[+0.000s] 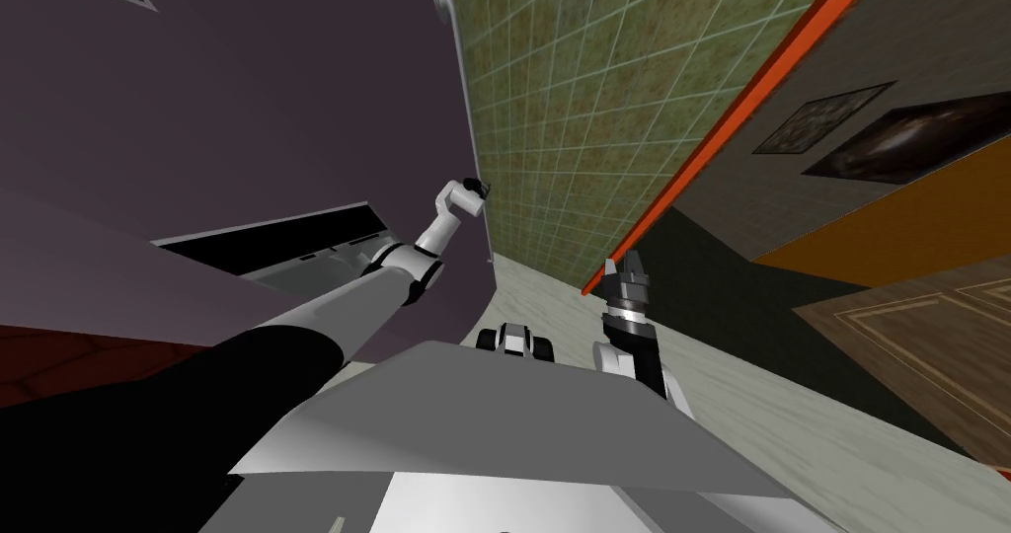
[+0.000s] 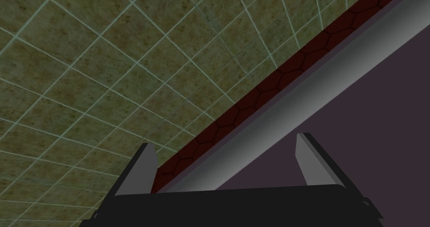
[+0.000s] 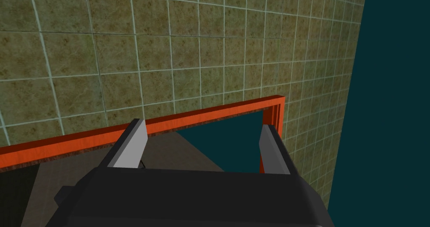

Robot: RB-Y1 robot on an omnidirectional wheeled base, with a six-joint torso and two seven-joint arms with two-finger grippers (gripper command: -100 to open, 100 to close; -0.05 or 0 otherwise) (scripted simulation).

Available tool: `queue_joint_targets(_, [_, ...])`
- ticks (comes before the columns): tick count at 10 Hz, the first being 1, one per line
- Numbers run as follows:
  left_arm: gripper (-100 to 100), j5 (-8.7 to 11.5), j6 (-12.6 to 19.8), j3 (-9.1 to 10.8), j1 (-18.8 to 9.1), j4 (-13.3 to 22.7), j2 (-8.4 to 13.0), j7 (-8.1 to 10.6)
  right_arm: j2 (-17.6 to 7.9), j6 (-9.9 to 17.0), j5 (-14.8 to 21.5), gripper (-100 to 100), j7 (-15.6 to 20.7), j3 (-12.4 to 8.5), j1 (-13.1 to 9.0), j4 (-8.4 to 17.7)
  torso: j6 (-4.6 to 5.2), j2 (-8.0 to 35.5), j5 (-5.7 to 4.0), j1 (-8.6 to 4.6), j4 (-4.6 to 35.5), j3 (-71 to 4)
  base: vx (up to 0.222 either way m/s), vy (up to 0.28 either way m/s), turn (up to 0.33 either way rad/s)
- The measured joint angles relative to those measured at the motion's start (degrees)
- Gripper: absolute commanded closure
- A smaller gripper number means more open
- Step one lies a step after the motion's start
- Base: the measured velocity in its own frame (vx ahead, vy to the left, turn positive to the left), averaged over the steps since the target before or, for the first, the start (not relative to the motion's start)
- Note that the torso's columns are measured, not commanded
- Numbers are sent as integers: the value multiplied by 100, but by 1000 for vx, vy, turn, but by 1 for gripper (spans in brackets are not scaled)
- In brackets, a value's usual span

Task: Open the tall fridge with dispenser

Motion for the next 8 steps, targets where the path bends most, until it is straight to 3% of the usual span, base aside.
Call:
queue_joint_targets(1, [-100, -7, 29, -3, -14, 12, 1, -13, 0, 0, 0, 0, 0, 0, 1, 0, -1, -3, 0, -9, -6, -1, -4, 5, 4])
queue_joint_targets(2, [100, -6, 26, -2, -12, 10, 1, -12, 0, 0, 0, 0, 0, 0, 1, 0, 2, -2, -3, -17, -8, -1, 0, 0, 0])
queue_joint_targets(5, [100, 176, 113, -141, 0, -260, -104, -68, 1, 0, 0, 0, 0, 1, -3, 0, 8, 59, -1, -8, 11, 37, -229, 39, -139])
queue_joint_targets(6, [100, 264, 61, -217, -114, -173, -196, -112, 1, 1, 0, 0, 0, 1, -3, 0, 1, 47, 1, -3, 9, 32, -236, 57, -97])
queue_joint_targets(8, [100, 302, 141, -367, -86, -459, -370, -95, 0, 1, 0, 0, 0, 0, -3, 0, 2, -6, 2, -4, -10, -3, -212, 38, -108])
